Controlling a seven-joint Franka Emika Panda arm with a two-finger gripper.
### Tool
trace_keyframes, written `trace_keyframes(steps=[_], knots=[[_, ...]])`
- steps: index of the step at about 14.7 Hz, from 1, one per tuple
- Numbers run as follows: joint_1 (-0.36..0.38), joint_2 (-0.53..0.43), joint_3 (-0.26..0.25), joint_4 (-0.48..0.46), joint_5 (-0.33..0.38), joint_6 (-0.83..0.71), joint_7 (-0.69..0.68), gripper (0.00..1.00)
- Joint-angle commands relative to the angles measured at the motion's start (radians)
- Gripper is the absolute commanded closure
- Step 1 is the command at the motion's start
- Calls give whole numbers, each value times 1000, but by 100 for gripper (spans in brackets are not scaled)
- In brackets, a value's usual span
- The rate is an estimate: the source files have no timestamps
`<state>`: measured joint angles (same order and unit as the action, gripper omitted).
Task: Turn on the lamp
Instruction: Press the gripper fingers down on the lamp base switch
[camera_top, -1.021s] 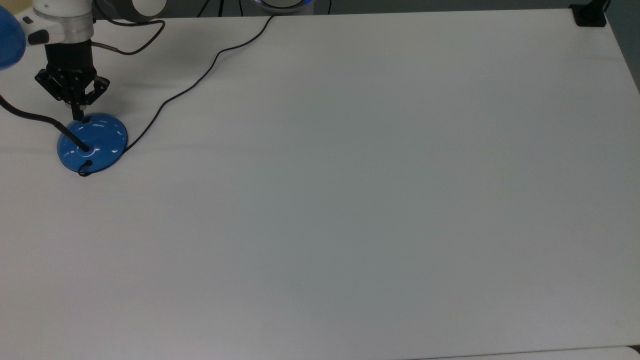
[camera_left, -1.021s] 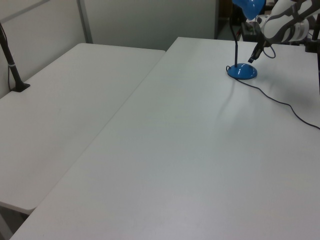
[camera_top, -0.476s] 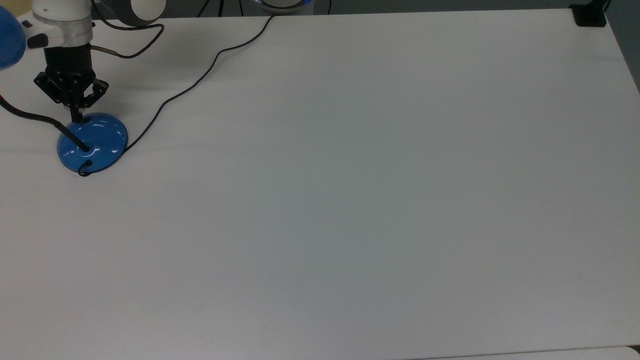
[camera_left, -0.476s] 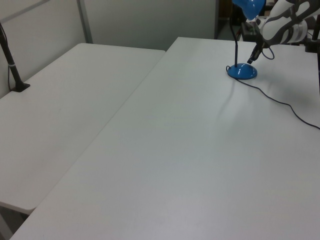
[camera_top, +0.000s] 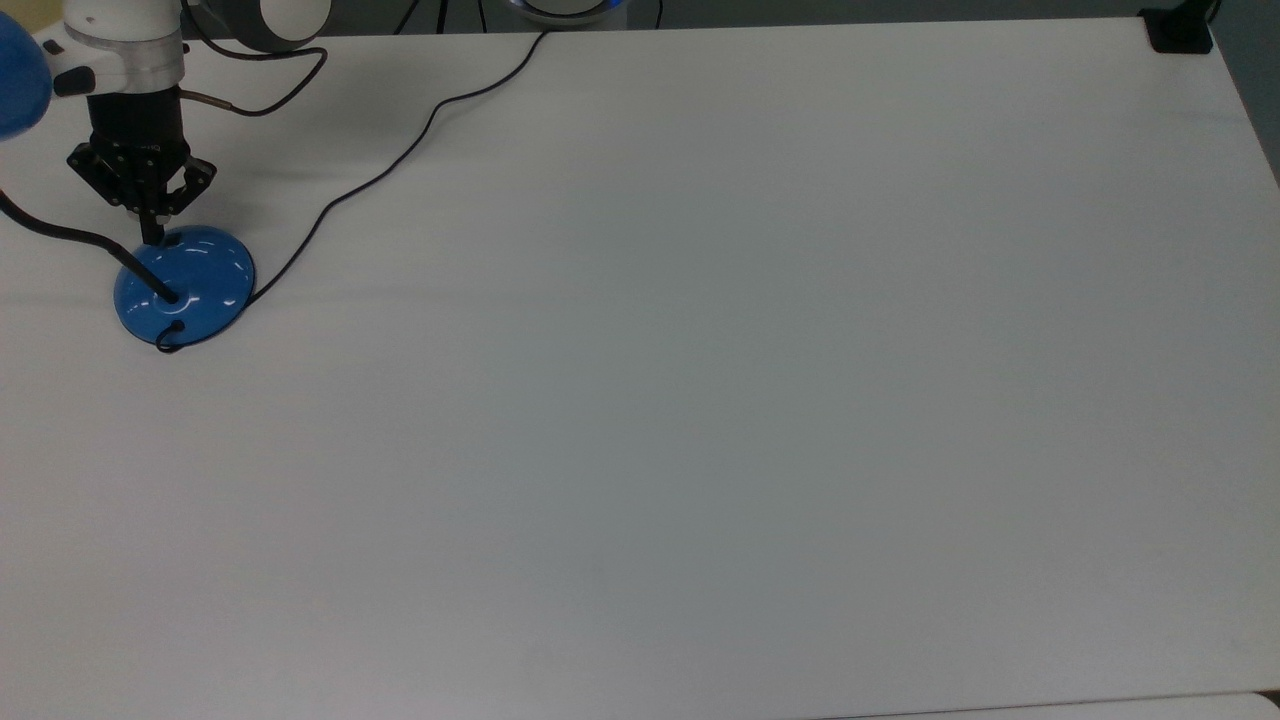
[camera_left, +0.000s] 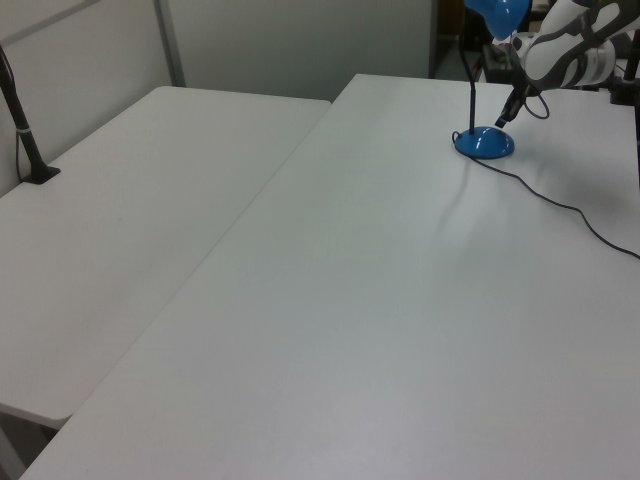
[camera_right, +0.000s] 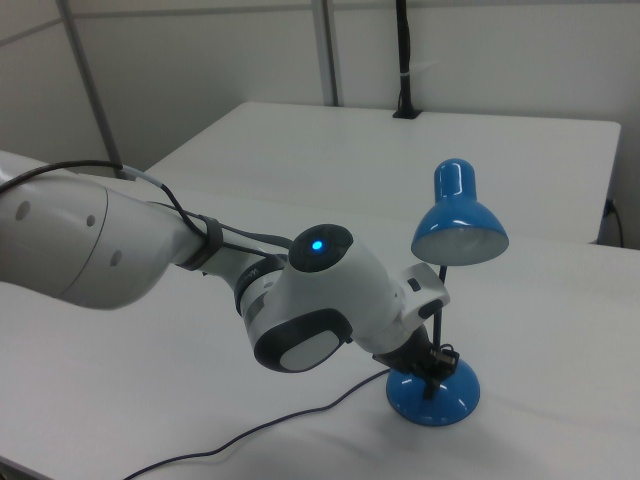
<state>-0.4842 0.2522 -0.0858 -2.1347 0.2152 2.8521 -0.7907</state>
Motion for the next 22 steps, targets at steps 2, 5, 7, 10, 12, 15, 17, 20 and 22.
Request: trace_keyframes(steps=[2,5,7,10,12,15,17,20,22], knots=[[-2,-10,3,-22,18,12,7,100],[-2,-10,3,-30,18,12,7,100],[-2,-7,3,-30,18,12,7,100],[-1,-2,3,-30,18,13,8,100],[-1,-2,3,-27,18,13,10,100],[1,9,3,-24,18,15,10,100],[2,12,5,-24,18,15,10,100],[4,22,5,-22,18,15,10,100],[6,28,5,-22,18,15,10,100]])
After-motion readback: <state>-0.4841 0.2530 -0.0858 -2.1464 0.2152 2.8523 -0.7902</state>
